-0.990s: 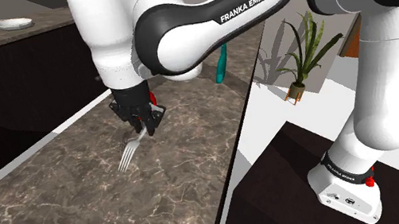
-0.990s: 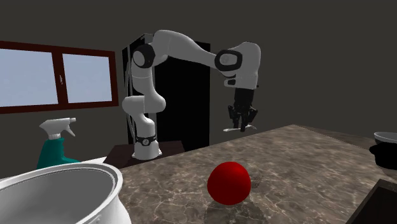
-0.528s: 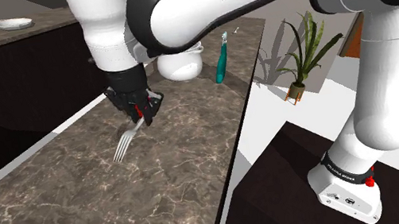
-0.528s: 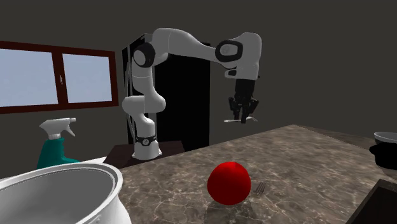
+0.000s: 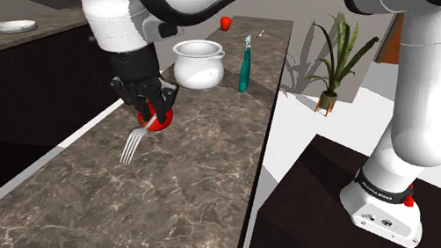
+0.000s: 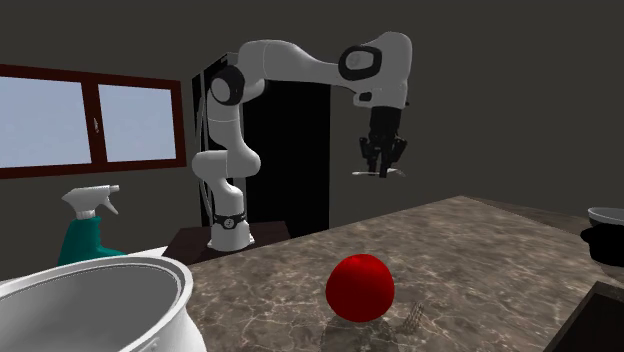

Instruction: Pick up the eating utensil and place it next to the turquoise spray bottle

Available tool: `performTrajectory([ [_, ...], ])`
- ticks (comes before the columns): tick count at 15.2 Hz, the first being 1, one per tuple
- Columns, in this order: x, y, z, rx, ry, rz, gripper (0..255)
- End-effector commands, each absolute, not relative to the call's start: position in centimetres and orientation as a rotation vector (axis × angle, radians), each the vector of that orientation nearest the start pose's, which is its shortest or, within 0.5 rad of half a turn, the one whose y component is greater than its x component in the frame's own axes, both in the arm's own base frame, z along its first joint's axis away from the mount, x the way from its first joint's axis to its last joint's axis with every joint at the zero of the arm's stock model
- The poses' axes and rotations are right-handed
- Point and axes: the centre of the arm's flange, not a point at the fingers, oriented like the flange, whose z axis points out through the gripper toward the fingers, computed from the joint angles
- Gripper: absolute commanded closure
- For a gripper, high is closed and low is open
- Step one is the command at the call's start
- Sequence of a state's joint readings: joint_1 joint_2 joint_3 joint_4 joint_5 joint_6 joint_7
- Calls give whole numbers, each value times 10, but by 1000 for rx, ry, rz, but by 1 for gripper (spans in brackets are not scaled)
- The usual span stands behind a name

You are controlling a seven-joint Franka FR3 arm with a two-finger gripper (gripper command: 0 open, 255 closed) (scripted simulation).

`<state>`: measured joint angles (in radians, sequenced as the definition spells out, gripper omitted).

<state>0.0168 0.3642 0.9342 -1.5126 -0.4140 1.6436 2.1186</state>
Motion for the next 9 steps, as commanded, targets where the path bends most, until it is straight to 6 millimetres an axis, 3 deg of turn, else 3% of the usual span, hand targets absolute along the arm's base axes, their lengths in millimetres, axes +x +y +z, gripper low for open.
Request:
performTrajectory([
  [1,453,436,526,-2716,1738,-188,255],
  [9,453,436,568,-2716,1738,-188,255],
])
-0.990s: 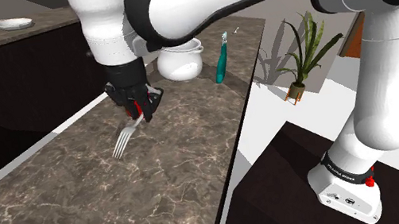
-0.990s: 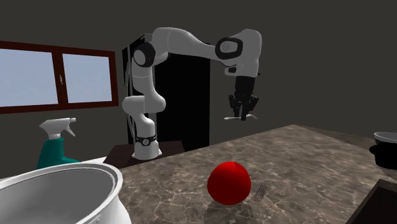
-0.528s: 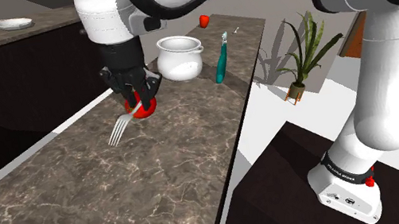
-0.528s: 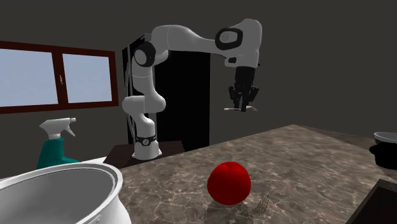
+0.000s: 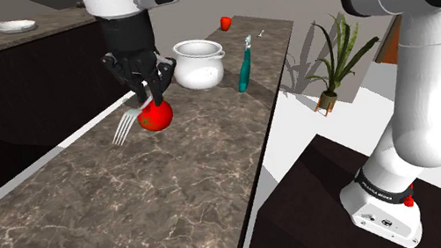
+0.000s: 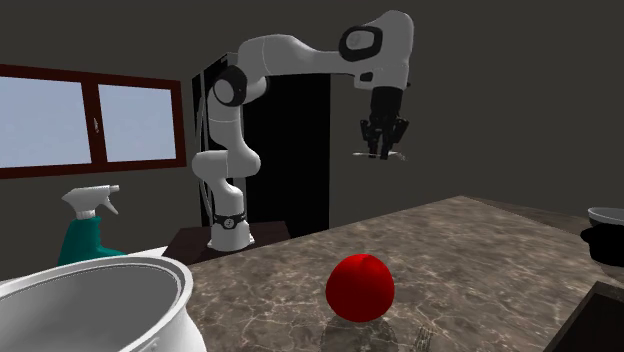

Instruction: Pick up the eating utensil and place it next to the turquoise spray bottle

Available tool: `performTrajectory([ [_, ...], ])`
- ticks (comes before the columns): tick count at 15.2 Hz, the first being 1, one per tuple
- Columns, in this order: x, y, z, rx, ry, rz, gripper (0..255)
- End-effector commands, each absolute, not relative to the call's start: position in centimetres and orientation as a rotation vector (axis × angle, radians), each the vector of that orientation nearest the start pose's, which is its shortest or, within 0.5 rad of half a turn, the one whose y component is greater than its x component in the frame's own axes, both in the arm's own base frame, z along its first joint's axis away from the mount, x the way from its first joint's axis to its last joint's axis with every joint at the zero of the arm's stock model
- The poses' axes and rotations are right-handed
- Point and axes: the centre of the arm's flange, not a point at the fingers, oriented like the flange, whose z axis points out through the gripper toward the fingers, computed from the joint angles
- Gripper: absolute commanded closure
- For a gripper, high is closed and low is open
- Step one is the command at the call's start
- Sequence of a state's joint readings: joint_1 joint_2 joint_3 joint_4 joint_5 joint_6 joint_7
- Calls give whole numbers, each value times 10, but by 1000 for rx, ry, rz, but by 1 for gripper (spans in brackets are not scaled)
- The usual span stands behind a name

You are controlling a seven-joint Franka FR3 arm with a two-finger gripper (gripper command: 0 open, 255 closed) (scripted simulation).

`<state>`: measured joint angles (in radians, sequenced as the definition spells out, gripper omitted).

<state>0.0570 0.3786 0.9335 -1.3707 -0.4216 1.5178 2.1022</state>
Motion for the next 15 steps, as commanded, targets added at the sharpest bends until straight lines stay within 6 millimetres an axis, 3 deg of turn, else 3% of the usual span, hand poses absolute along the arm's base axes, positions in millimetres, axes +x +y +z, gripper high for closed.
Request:
performTrajectory([
  [1,453,436,573,-2716,1738,-188,255],
  [11,453,436,625,-2716,1738,-188,255],
  [15,457,383,625,-2716,1738,-188,255],
])
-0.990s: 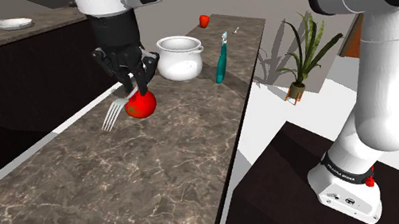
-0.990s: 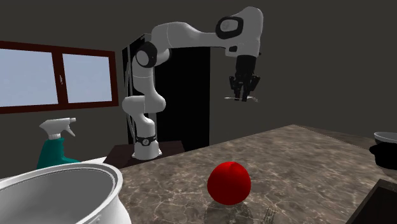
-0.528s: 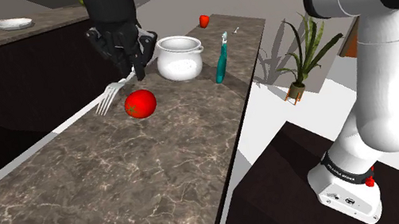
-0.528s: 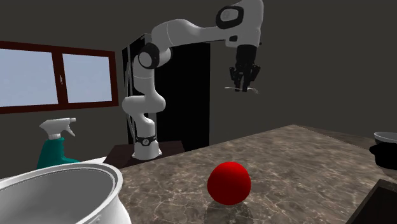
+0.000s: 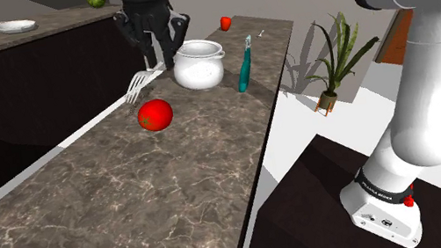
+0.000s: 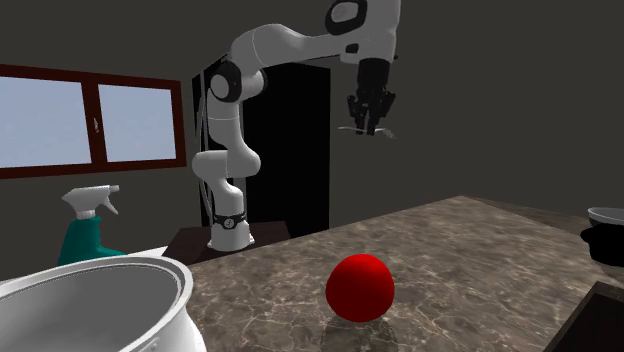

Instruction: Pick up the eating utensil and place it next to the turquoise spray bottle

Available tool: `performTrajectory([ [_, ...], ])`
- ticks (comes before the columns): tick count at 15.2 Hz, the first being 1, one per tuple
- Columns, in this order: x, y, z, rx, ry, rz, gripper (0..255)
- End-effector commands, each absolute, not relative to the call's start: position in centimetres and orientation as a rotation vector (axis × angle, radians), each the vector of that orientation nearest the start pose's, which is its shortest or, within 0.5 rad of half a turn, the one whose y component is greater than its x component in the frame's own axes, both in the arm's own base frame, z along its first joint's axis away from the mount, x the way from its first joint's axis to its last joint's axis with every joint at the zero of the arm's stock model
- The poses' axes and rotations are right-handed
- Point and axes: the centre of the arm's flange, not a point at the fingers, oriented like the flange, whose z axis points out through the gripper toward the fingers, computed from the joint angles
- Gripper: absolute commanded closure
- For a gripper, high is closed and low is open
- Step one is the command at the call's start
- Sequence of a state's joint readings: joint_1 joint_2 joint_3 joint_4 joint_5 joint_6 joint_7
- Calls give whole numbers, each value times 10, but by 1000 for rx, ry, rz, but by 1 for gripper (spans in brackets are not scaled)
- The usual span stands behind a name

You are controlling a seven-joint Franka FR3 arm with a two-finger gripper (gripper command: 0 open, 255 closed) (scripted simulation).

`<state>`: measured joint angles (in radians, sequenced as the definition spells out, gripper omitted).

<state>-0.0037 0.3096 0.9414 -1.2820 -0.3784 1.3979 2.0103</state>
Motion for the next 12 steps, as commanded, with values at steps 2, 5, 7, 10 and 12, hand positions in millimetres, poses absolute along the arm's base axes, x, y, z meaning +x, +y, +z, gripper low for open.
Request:
performTrajectory([
  [2,459,357,625,-2716,1738,-188,255],
  [5,462,317,626,-2716,1738,-188,255],
  [7,464,291,626,-2716,1738,-188,255],
  [10,467,251,626,-2716,1738,-188,255],
  [12,469,225,626,-2716,1738,-188,255],
])
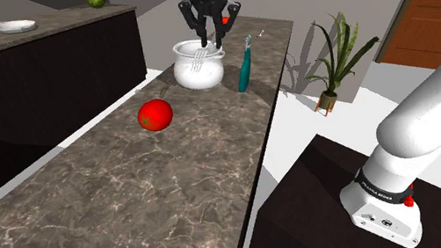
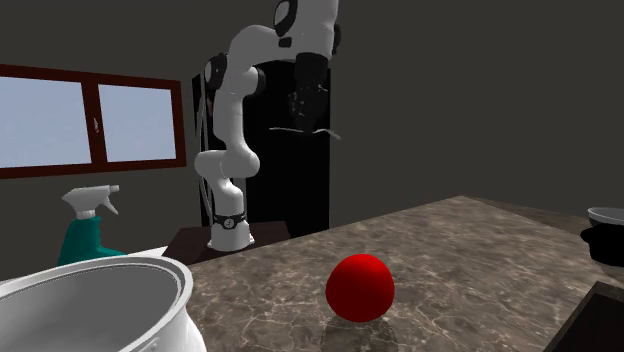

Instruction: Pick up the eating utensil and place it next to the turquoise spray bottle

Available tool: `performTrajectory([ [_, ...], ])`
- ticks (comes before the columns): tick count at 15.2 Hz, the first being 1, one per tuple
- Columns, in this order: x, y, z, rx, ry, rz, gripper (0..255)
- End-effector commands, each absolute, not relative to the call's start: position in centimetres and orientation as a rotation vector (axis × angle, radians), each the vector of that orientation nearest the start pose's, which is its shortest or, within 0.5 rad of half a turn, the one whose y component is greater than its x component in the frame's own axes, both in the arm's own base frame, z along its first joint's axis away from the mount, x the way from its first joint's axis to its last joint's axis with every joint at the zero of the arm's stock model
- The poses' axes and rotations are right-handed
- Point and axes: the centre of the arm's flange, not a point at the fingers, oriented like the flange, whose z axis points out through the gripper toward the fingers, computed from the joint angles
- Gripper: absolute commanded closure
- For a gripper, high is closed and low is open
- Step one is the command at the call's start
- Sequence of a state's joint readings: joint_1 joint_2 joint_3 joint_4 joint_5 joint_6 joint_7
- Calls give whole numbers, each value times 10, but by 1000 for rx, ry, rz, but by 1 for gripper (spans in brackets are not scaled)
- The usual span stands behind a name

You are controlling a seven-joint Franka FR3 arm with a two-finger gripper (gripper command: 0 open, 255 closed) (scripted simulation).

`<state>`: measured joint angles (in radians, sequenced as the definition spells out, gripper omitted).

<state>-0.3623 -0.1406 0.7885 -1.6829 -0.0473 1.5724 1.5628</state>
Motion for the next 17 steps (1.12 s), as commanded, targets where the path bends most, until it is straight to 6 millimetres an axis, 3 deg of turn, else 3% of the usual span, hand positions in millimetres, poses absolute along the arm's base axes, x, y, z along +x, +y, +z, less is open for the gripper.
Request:
performTrajectory([
  [1,469,212,626,-2716,1738,-188,255],
  [17,485,1,626,-2716,1738,-188,255],
])
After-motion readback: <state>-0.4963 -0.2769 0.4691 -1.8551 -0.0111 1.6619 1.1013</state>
